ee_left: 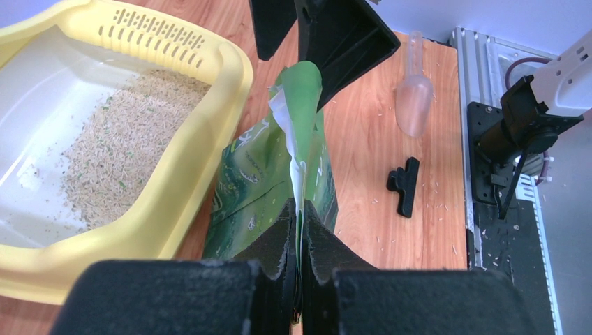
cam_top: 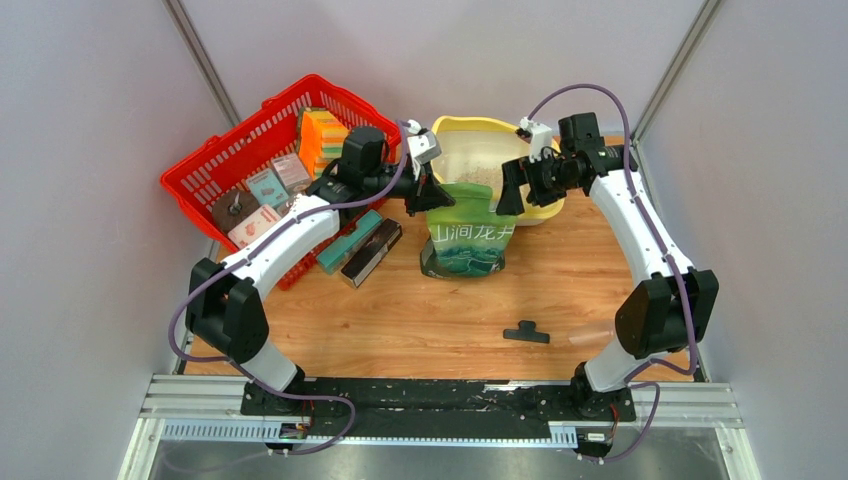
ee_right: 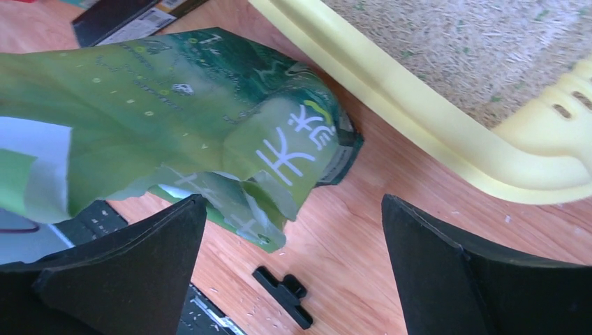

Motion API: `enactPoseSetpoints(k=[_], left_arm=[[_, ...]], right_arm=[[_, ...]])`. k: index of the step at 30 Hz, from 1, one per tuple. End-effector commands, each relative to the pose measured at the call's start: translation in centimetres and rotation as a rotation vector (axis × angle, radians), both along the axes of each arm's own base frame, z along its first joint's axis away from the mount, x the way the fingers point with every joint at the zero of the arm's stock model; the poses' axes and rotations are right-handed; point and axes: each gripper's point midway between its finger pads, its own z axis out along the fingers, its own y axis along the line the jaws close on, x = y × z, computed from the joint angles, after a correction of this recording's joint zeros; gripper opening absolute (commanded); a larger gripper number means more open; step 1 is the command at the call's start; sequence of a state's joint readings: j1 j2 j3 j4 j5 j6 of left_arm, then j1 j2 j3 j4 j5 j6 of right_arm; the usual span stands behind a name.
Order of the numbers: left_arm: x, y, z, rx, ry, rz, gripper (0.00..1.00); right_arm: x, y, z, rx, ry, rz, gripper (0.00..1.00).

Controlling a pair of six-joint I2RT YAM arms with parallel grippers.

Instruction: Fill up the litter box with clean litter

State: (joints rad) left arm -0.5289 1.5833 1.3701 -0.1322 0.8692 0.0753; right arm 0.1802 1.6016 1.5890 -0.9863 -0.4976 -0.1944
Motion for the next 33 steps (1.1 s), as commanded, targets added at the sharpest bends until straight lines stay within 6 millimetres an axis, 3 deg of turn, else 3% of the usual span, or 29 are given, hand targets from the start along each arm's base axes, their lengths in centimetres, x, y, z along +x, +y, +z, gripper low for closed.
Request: enactPoseSetpoints(k=[1, 4, 9, 16, 19, 21, 22, 27, 31, 33], left_arm=[[-1.2, 0.0, 6.3, -0.122, -0.185, -0.045, 0.03], [-1.1, 0.0, 6.4, -0.122, -0.188, -0.046, 0.03], [-1.2, 0.0, 6.5, -0.123, -0.192, -0.048, 0.03], [-1.2, 0.2, 6.5, -0.118, -0.196, -0.043, 0.03], [-1.3, 0.1, 6.5, -0.118, -0.198, -0.045, 0.03], [-1.3, 0.2, 6.5, -0.118, -0.199, -0.043, 0.03], [-1.3, 0.2, 6.5, -0.118, -0.198, -0.043, 0.03], [-1.6, 0.4, 6.6, -0.119, -0.202, -0.045, 0.03], [-1.8, 0.6, 6.5, -0.116, -0.213, -0.044, 0.03], [-1.9, 0.6, 6.6, -0.115, -0.216, -0.043, 0.03]], right_arm=[[-0.1, 3.4, 4.1, 0.202, -0.046, 0.113, 1.0], [0.2, 3.8, 4.6, 0.225, -0.046, 0.122, 1.0], [0.8, 3.0, 2.7, 0.171, -0.015, 0.079, 1.0], [1.6, 0.5, -0.8, -0.008, 0.006, -0.018, 1.0], [2.1, -0.9, -1.4, -0.118, -0.022, -0.067, 1.0], [2.4, -1.2, -1.4, -0.216, -0.072, -0.083, 1.0], [2.7, -2.5, -1.3, -0.303, -0.107, -0.127, 1.0], [1.9, -3.5, -1.8, -0.472, -0.152, -0.164, 1.0], [2.7, -6.9, -0.9, -0.631, -0.211, -0.28, 1.0], [3.1, -7.7, -0.2, -0.656, -0.229, -0.295, 1.0]])
